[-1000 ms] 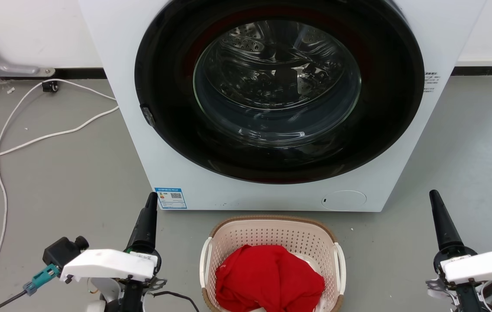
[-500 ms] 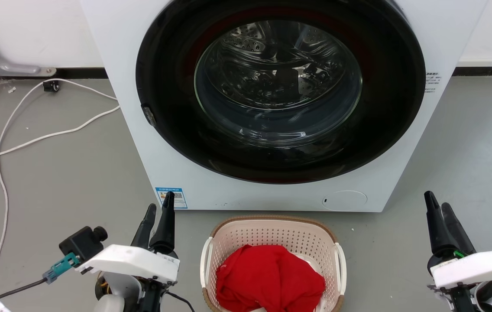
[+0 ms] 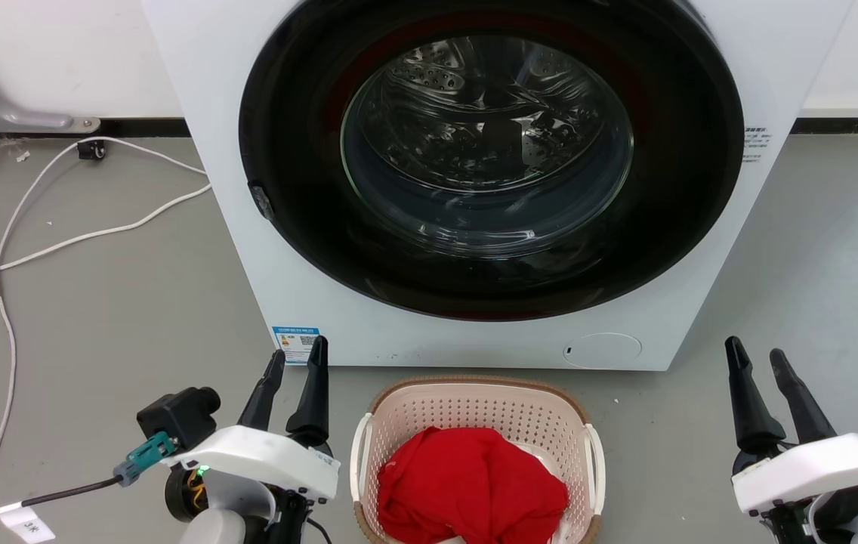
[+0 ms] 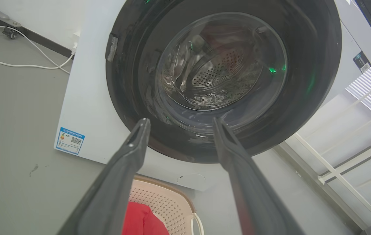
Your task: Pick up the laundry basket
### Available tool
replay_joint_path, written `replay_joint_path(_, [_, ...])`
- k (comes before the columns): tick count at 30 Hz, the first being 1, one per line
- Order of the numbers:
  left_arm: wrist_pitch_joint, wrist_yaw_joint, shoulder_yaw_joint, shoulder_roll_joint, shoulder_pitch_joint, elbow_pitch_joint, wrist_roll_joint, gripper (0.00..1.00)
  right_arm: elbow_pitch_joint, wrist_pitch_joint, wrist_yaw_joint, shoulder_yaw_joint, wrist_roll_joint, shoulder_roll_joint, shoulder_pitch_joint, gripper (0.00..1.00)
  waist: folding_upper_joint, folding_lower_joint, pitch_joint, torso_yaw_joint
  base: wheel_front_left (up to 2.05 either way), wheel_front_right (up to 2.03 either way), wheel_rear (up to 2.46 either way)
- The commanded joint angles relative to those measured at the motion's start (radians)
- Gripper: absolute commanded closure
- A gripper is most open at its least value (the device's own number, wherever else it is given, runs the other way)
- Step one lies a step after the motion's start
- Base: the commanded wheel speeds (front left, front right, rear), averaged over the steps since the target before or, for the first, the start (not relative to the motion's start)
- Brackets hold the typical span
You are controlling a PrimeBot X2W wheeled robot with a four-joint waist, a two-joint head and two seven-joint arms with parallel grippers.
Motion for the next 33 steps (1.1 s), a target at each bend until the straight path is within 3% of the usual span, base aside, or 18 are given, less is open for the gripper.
replay_joint_path(1, [-0.011,0.003,-0.006,0.003,-0.03,-0.007,0.03,0.0,-0.018,-0.006,0.002,0.002,-0.036,-0.001,0.004,0.0,0.0,-0.0001,0.0,0.0,0.0,0.0,0.0])
replay_joint_path(33, [-0.09,0.036,-0.062,0.003,-0.048,0.038,0.333,0.0,-0.091,-0.024,0.002,0.009,-0.351,-0.001,0.045,0.0,0.0,-0.0001,-0.002,0.005,0.0,0.0,0.0])
